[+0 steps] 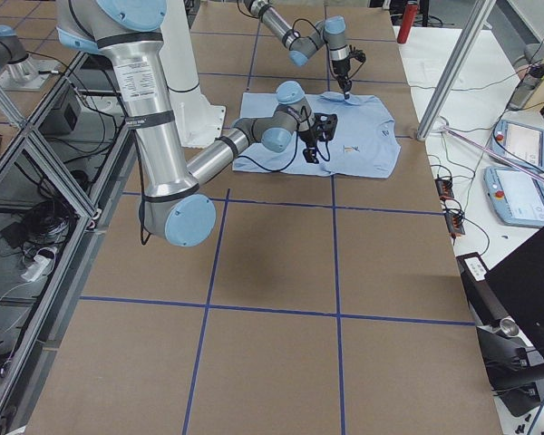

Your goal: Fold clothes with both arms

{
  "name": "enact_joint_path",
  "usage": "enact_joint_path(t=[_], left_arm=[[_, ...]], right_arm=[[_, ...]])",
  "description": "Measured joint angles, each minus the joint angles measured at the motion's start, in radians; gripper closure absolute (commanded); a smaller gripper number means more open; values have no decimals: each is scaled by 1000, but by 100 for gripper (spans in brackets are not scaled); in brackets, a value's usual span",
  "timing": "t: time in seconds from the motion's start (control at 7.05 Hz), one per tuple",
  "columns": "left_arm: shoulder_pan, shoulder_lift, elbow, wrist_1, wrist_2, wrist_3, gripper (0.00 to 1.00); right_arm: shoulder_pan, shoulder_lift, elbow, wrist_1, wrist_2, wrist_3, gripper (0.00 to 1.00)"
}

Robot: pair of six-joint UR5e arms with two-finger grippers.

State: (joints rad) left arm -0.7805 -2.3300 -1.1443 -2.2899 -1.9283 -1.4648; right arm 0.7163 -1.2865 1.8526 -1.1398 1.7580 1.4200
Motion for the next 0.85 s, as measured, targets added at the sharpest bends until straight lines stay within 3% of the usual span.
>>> enact_joint_path(t=[0.28,0.57,0.85], left_arm=[[34,-42,-24,2,18,-96,0],[100,71,-264,7,16,-174,0],[149,258,-555,16,19,-189,0]], right_arm=[[-2,-1,0,0,0,-1,0],[-26,-18,18,-3,1,20,0],[-171,-115,114,-11,-49,200,2]])
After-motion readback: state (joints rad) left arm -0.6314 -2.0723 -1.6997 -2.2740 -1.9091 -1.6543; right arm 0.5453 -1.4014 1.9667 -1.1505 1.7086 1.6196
